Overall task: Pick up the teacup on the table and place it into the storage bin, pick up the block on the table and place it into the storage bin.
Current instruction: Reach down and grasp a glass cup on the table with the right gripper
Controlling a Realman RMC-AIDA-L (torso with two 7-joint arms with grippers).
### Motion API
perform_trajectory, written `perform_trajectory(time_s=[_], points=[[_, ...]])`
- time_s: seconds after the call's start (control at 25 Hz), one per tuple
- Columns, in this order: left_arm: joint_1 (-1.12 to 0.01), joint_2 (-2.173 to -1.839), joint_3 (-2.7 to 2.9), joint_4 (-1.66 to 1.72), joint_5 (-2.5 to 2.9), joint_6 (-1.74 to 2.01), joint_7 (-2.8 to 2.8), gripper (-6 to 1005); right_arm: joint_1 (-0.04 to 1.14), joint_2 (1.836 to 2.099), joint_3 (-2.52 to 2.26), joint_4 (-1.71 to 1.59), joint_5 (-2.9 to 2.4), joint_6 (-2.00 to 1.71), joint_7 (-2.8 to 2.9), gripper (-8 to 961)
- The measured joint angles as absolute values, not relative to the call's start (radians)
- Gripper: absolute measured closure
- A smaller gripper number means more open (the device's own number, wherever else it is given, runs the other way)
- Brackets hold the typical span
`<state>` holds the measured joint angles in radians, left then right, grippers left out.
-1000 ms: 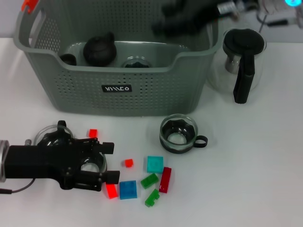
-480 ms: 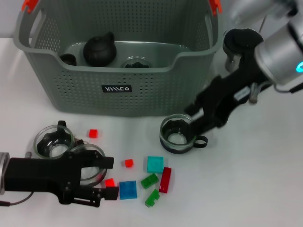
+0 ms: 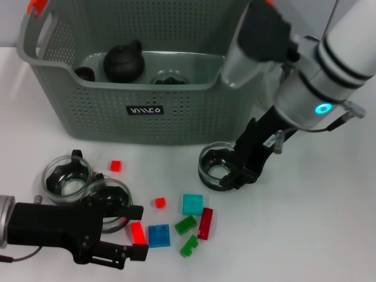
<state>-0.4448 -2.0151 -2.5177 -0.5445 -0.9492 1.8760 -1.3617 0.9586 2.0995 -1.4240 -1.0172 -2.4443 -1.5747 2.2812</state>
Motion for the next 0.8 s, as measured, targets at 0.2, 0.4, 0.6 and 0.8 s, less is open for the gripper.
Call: perform_trajectory(time_s=[0.2, 0.4, 0.6, 0.8], points=[[-0.446, -2.016, -2.515, -0.545, -0.934, 1.876, -1.361, 95, 0.986, 2.1, -1.507, -0.931, -2.446, -1.472, 2.283, 401], [-0.45, -2.016, -2.515, -0.545, -0.932, 1.869, -1.361, 95, 1.009, 2.102, -1.561, -0.858, -2.447, -1.391, 2.283, 402], [-0.452, -2.017, -2.516, -0.545, -0.932, 1.868, -1.361, 95, 1.011, 2.106, -1.616, -0.832, -2.445, -1.327, 2.283, 403], [-0.453, -2.017, -2.516, -0.545, -0.933, 1.866, -1.361, 95, 1.015, 2.109, -1.655, -0.81, -2.442, -1.273, 2.283, 404]])
